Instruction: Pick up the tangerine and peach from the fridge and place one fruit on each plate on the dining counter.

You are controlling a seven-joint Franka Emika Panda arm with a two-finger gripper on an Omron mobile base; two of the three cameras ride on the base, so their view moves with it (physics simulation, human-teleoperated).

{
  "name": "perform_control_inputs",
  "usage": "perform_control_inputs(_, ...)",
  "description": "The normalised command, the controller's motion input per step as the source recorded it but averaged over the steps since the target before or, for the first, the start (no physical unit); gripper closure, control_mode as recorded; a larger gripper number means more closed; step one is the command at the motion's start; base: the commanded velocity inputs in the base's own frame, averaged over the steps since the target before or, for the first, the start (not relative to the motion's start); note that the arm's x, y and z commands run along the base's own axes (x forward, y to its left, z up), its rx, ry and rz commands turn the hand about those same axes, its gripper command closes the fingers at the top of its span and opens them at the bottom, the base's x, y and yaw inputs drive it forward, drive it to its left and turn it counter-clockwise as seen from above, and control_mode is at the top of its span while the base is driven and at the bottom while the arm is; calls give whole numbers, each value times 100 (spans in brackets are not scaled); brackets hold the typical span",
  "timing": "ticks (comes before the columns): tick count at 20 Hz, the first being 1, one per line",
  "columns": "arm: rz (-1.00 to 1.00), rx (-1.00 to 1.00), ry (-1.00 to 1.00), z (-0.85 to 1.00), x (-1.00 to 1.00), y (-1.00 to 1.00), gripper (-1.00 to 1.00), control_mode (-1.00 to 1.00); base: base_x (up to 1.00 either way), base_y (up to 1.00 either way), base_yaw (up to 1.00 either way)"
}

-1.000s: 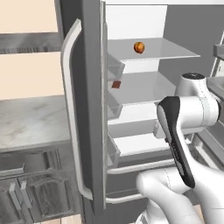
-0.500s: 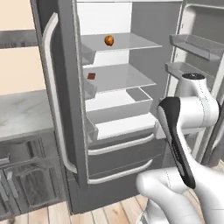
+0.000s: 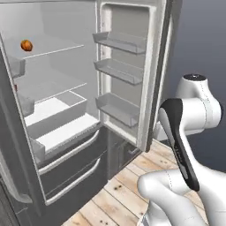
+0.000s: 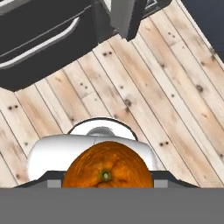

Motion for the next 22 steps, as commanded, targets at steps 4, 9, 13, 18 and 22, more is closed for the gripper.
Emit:
perform_control_inputs(4, 0, 0, 0, 0, 0, 0, 100, 100, -9, -9, -89)
perform_control_inputs(9, 0, 0, 0, 0, 0, 0, 100, 100, 0, -40, -84)
perform_control_inputs(13, 0, 0, 0, 0, 0, 0, 100, 100, 0, -60, -81)
perform_control_inputs(18, 0, 0, 0, 0, 0, 0, 100, 100, 1, -42, -82)
perform_control_inputs(22, 0, 0, 0, 0, 0, 0, 100, 100, 0, -33, -79)
